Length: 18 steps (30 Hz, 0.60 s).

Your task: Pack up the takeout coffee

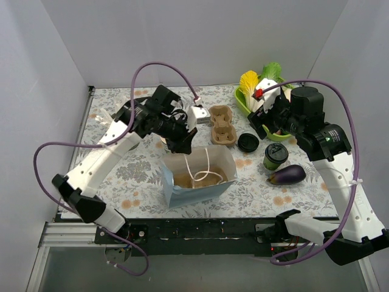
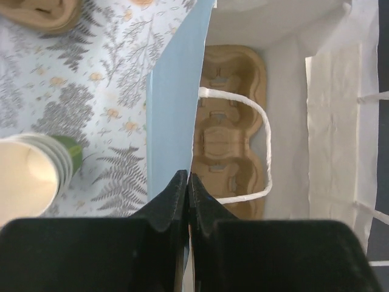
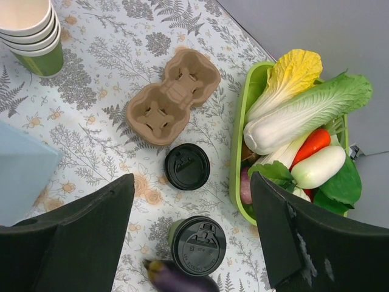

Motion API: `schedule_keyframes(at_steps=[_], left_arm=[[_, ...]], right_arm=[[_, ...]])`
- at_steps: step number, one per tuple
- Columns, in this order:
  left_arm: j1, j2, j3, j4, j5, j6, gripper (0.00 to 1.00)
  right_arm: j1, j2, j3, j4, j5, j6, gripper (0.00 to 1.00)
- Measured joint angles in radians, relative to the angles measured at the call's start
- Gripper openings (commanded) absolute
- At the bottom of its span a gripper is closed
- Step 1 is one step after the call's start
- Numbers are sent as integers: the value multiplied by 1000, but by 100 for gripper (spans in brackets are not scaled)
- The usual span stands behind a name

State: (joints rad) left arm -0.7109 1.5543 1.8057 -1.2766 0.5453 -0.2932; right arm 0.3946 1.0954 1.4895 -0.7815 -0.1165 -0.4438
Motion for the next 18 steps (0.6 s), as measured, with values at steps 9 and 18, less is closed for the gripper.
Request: schedule_keyframes(at_steps=[9,18], left_arm=[[1,-317,-151,-3,-201,29,0],[1,-503,-464,35,-169,29,0]], right_arm=[[0,18,-15,29,-26,0,82],[-1,27,-51,52,-38,-3,81]])
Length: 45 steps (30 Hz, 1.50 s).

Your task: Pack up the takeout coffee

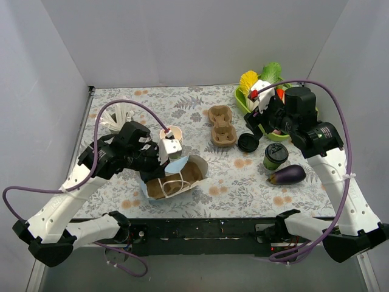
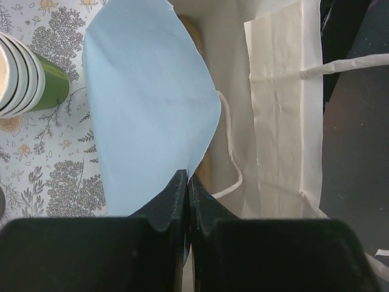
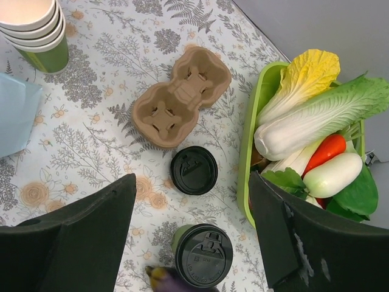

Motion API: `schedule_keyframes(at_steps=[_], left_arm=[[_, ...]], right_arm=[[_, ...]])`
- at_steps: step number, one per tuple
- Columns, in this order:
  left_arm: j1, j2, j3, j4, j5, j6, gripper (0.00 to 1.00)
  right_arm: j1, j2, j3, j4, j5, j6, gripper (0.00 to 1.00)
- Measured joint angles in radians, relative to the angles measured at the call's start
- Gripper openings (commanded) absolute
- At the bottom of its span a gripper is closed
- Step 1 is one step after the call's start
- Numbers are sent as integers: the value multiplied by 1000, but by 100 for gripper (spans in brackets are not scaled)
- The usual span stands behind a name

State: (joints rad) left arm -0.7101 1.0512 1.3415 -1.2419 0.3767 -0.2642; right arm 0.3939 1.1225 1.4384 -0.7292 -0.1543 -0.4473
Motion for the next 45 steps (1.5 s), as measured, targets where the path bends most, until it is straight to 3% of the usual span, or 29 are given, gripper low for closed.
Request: schedule_keyframes(at_steps=[6,11,20,26,34,37,38,40,41,42,43,44,45], left_arm=[[0,-22,-12,16,19,-19,0],[0,57,108,16,16,-66,0],[7,190,159,28,35,-136,0],[22,255,160,59,35,-156,0],[28,315,229,68,48,-160,0],[28,315,244,66,56,-161,0],[28,316,250,64,56,-161,0],[28,316,267,64,56,-160,22],[28,316,279,62,56,-158,37],[28,316,294,61,58,-156,53],[28,316,311,60,62,-155,58],[28,316,330,60,69,-147,59],[28,316,347,60,80,-141,60]], right_arm=[[0,-2,-3,-1,-45,-2,79],[1,0,-1,-3,-106,-4,80],[52,145,266,-256,-462,-154,81],[243,137,254,-460,-558,-317,85],[449,126,142,-463,-496,-368,84],[487,145,114,-417,-461,-370,74],[502,152,99,-401,-444,-372,62],[528,161,76,-381,-420,-386,52],[541,161,56,-370,-404,-397,37],[555,159,35,-364,-388,-406,31],[569,153,8,-354,-371,-420,25],[583,142,-24,-343,-352,-431,8],[602,124,-57,-332,-327,-442,1]])
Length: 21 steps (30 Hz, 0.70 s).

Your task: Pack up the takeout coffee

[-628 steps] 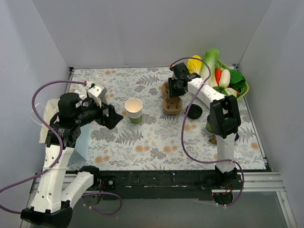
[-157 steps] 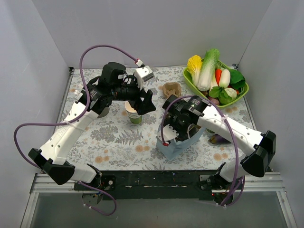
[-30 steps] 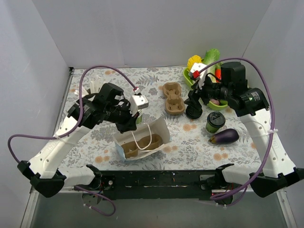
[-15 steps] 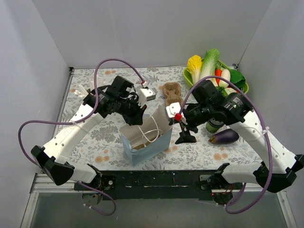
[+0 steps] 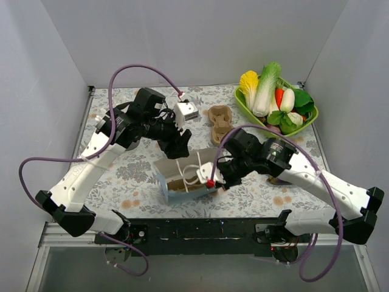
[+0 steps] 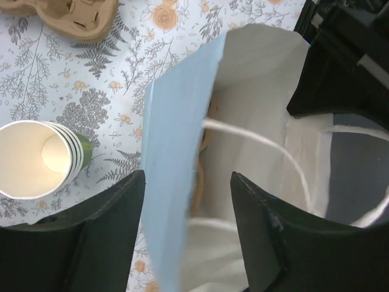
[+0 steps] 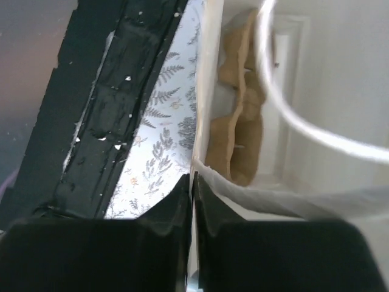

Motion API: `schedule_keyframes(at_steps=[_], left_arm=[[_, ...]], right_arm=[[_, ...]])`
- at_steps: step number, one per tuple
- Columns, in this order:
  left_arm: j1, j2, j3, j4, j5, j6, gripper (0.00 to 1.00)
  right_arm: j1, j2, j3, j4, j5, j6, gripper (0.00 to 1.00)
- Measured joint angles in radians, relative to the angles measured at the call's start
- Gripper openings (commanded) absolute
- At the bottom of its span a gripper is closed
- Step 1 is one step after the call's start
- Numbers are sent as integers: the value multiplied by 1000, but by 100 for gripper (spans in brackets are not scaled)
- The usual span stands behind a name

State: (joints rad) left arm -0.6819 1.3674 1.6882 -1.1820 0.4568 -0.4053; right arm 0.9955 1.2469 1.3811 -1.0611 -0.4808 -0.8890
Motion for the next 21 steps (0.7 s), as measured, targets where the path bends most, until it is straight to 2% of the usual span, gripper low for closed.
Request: schedule_keyframes(at_steps=[4,7,11,18,21], left_arm=[[0,-6,24,2,24,3,63],[0,-8,32,-3,24,-6,64],[0,-23,77,23,-28,-23,66],[3,-85,23,91,-110,-48,67],[5,-105,-32,122,-127,-47,71]], right_arm=[[125,-132,-128,46,100,-32,1],[202,-224,-166,40,139,-51,1],[287,-290,-224,80,168,-84,1],[462,-398,-334,137,258,-85,1],[492,-437,-365,185,335,-85,1]])
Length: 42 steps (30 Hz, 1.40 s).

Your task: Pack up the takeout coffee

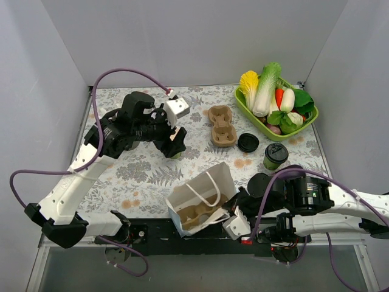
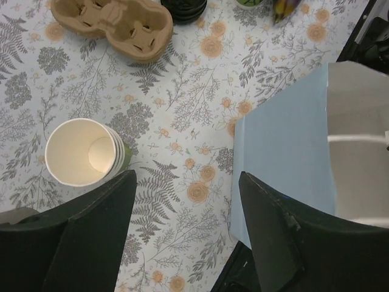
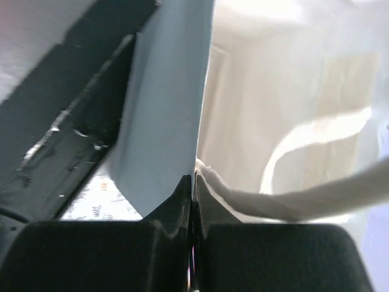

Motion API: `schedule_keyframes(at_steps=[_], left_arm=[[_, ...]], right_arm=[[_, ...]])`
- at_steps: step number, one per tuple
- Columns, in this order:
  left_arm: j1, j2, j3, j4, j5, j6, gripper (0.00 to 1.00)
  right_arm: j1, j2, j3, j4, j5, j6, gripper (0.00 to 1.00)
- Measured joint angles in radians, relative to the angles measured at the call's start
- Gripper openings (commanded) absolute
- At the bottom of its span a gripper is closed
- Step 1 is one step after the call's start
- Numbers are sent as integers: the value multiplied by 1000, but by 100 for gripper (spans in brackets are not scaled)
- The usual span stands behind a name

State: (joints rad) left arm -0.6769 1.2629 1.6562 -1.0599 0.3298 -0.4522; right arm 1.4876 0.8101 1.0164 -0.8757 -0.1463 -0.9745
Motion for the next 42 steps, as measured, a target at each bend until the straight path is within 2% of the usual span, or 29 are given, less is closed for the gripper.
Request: schedule_keyframes(at_steps=[5,8,15,24,26,30,42], left_arm=[[0,-71,-126,81,-34,18,73],[0,-101,-140,119,-58,18,75],[1,-104,-108,181,-141,14,78],[13,-85,2,228,-216,26,79],[19,-87,2,230,-217,26,79],[27,-89,-16,230,-214,25,79],[30,-116,-130,222,-156,5,79]], right_arm=[[0,21,4,66,111,-43,1],[0,48,5,108,149,-50,1],[-4,71,10,187,286,-22,1],[-43,76,-35,367,398,-74,1],[-44,40,-114,409,402,-92,1],[-44,-10,-240,391,391,-105,1],[3,-82,-250,192,201,-108,1]])
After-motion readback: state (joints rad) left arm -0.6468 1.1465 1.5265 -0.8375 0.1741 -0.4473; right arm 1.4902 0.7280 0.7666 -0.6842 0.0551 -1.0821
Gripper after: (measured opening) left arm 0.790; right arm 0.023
